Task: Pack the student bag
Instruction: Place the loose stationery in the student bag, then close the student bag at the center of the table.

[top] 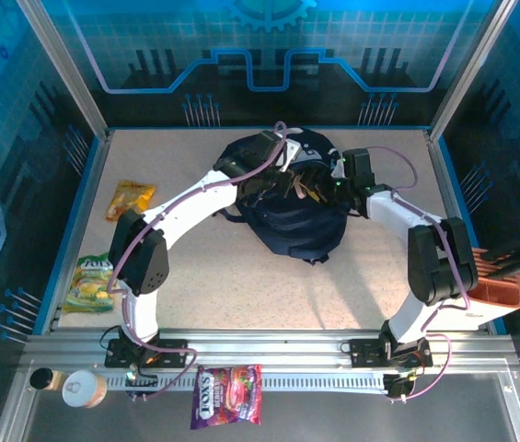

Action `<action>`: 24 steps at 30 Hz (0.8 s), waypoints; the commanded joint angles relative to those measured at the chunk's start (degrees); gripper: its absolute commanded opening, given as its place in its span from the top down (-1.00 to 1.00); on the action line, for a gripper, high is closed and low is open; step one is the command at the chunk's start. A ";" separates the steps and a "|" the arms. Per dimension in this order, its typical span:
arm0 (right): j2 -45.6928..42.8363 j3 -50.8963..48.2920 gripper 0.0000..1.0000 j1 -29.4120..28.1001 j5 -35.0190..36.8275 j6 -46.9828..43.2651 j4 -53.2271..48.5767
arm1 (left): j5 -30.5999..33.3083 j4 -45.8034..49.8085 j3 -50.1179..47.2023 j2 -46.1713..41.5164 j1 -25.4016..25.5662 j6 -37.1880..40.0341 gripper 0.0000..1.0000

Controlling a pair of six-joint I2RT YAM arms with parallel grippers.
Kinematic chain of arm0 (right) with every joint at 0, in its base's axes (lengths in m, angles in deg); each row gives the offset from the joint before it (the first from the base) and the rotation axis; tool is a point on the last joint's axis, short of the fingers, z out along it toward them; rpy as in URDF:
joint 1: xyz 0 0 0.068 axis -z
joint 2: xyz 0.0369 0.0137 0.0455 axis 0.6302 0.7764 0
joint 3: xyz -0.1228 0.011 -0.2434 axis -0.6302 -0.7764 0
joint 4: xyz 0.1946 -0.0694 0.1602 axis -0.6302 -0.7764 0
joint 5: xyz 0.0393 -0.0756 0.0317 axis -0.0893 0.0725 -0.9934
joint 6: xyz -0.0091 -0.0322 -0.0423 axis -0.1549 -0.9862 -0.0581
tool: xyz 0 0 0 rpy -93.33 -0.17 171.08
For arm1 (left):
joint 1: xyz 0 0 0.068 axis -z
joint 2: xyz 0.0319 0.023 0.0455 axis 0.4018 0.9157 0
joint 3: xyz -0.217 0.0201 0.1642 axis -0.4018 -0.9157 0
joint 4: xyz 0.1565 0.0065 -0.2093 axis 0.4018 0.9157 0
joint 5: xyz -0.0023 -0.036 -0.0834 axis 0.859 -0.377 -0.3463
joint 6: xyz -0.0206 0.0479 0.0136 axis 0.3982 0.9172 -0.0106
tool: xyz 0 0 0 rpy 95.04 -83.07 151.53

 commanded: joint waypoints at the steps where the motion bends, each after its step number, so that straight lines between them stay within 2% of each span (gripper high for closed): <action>1: -6.71 -4.26 -0.03 1.62 1.27 0.38 -3.09 | -1.75 -0.93 2.70 -3.01 -0.26 -1.57 0.85; 9: -14.81 -7.83 0.04 1.79 6.73 -6.40 -11.72 | -5.41 -0.75 1.85 -2.61 -0.26 -1.61 0.77; 15: -12.18 -5.12 0.29 -0.35 9.70 -7.90 -12.40 | -9.70 0.03 0.20 -3.22 -0.26 -1.91 0.58; 19: -12.19 -4.49 0.33 -1.31 12.47 -7.41 -12.81 | -13.20 1.46 -1.31 -4.79 -0.48 -1.89 0.29; 24: -20.21 -8.38 0.20 -1.13 20.35 -8.07 -16.67 | -15.13 -0.89 -9.09 -11.06 -1.90 -4.68 -0.22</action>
